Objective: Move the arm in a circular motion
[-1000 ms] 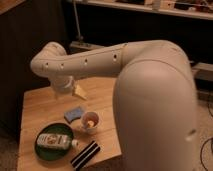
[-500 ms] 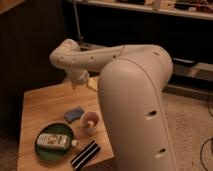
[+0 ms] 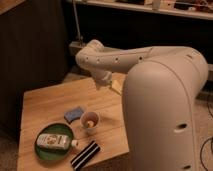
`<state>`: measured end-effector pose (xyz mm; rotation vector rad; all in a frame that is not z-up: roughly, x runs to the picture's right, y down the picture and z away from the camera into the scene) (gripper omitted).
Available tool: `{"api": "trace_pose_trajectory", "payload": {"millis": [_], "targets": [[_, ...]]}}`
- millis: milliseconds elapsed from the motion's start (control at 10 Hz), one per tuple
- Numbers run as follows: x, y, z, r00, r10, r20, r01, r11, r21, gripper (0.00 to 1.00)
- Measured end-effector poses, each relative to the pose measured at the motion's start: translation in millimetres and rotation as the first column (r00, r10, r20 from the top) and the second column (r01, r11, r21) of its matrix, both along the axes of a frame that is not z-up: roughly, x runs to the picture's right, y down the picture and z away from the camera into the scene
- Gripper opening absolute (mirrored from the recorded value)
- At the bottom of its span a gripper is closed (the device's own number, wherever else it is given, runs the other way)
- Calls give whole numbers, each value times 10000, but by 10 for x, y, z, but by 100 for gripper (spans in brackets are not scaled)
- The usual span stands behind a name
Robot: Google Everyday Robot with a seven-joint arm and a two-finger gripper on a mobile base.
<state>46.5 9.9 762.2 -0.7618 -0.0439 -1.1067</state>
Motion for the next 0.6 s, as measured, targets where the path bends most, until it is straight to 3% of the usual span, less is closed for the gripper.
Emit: {"api": "trace_pose_trajectory", "payload": {"millis": [300, 600], "targets": [[770, 193, -183, 9923, 655, -1055, -680, 9975, -200, 80], [1360, 413, -404, 9824, 1423, -1214, -1477, 9883, -372, 80]]}}
